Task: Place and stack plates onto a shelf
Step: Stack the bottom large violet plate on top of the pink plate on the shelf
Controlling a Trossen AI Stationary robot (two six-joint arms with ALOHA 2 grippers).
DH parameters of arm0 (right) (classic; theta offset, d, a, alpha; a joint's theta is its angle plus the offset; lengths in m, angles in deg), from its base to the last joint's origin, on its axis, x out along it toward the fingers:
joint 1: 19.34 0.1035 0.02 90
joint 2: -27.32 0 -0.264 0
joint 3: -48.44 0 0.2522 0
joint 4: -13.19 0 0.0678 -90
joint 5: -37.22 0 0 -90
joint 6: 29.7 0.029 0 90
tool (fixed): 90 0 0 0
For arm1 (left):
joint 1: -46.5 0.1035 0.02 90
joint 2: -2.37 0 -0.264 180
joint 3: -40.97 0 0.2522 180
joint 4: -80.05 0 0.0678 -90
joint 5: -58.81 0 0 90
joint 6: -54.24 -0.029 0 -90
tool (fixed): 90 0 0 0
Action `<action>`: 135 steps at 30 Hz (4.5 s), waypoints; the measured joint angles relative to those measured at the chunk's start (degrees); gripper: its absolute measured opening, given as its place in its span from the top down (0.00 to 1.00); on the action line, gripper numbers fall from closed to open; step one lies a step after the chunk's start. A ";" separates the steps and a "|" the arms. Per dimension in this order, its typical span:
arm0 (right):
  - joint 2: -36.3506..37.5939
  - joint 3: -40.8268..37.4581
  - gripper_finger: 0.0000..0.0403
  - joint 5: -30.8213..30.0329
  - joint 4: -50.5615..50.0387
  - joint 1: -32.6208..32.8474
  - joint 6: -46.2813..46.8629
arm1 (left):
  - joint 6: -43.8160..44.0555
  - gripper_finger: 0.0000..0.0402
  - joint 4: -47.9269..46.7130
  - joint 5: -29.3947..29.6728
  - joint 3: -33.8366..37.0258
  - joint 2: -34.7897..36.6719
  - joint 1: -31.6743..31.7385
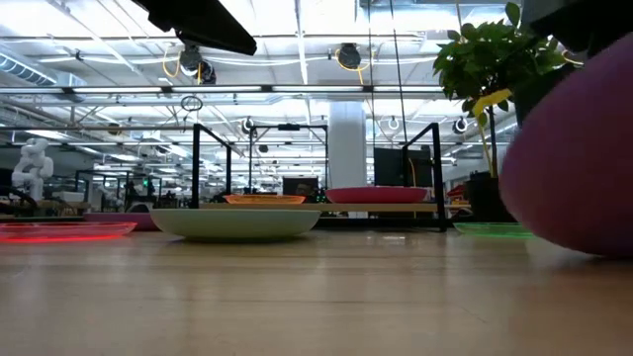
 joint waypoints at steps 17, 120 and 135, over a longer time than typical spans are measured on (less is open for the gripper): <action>10.32 -0.36 0.99 -7.64 0.06 -1.17 0.29 | -0.92 0.79 2.14 0.01 0.02 0.00 0.57; -4.92 32.77 0.89 -14.01 5.16 -63.82 -35.84 | -5.81 0.79 6.82 -1.39 0.02 0.00 4.02; -2.25 32.70 0.76 -13.59 3.78 -59.74 -34.31 | -5.86 0.79 6.64 -1.39 0.02 0.00 4.02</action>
